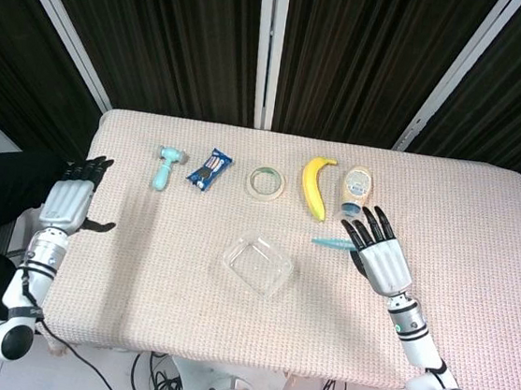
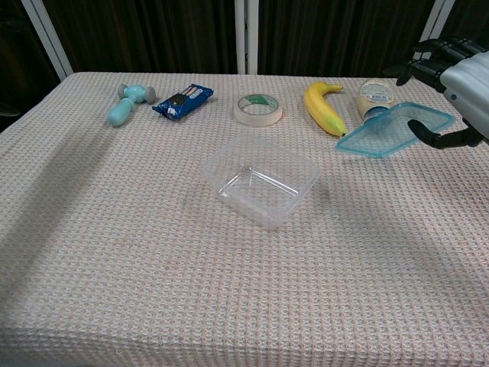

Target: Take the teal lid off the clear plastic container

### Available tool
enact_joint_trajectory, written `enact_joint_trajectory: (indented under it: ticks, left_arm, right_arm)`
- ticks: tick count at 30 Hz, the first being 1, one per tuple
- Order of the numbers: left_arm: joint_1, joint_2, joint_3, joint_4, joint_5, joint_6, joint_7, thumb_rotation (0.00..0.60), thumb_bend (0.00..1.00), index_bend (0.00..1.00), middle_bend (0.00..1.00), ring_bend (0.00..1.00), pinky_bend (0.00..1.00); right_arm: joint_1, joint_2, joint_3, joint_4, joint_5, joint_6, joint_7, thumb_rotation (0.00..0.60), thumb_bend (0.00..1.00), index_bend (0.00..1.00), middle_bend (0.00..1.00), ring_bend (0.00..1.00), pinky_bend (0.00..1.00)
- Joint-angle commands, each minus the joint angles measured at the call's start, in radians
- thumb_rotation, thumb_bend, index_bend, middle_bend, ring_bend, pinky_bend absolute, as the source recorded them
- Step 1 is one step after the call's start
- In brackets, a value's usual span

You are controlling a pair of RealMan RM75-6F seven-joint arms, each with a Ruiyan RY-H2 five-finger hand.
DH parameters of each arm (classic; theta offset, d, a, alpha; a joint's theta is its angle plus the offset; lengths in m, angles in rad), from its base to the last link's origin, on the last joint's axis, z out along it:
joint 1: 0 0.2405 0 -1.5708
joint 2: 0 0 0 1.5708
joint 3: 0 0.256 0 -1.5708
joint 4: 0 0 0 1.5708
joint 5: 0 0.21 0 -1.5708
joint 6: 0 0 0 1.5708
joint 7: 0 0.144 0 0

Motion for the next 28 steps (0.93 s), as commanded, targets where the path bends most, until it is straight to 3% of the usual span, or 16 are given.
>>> enact_joint_trajectory:
  ticks: [1,4,7,12,17,22,28]
  left_arm:
    - [0.046,0.023,0.018,-0.012,0.055,0.017,-0.046,0.600,0.08,0.00,0.00,0.00,0.00]
    - [0.079,0.032,0.025,-0.015,0.091,0.029,-0.073,0.600,0.08,0.00,0.00,0.00,0.00]
    - [0.117,0.033,0.031,-0.003,0.139,0.071,-0.085,0.600,0.07,0.00,0.01,0.00,0.00]
    - [0.198,0.028,0.058,0.057,0.234,0.195,-0.045,0.600,0.08,0.04,0.04,0.00,0.00]
    - [0.273,0.043,0.064,0.059,0.258,0.269,-0.048,0.600,0.08,0.06,0.05,0.00,0.00]
    - [0.340,0.059,0.085,0.043,0.314,0.323,-0.056,0.600,0.08,0.06,0.05,0.00,0.00]
    - [0.414,0.043,0.118,0.040,0.383,0.384,-0.030,0.600,0.08,0.06,0.05,0.00,0.00]
  right_arm:
    - [-0.106,0.310,-0.082,-0.540,0.084,-0.140,-0.140,0.600,0.24,0.00,0.06,0.00,0.00]
    - [-0.120,0.456,-0.122,-0.733,0.112,-0.210,-0.061,0.600,0.23,0.00,0.05,0.00,0.00]
    - [-0.135,0.552,-0.140,-0.818,0.103,-0.215,0.050,0.600,0.23,0.00,0.08,0.00,0.00]
    - [-0.215,0.607,-0.105,-0.829,0.091,-0.063,0.179,0.600,0.23,0.00,0.18,0.00,0.00]
    - [-0.289,0.624,-0.069,-0.808,0.115,0.053,0.132,0.600,0.23,0.00,0.18,0.00,0.00]
    - [-0.350,0.661,-0.086,-0.833,0.120,0.083,0.110,0.600,0.23,0.00,0.13,0.00,0.00]
    - [-0.397,0.711,-0.119,-0.867,0.103,0.072,0.168,0.600,0.23,0.00,0.08,0.00,0.00]
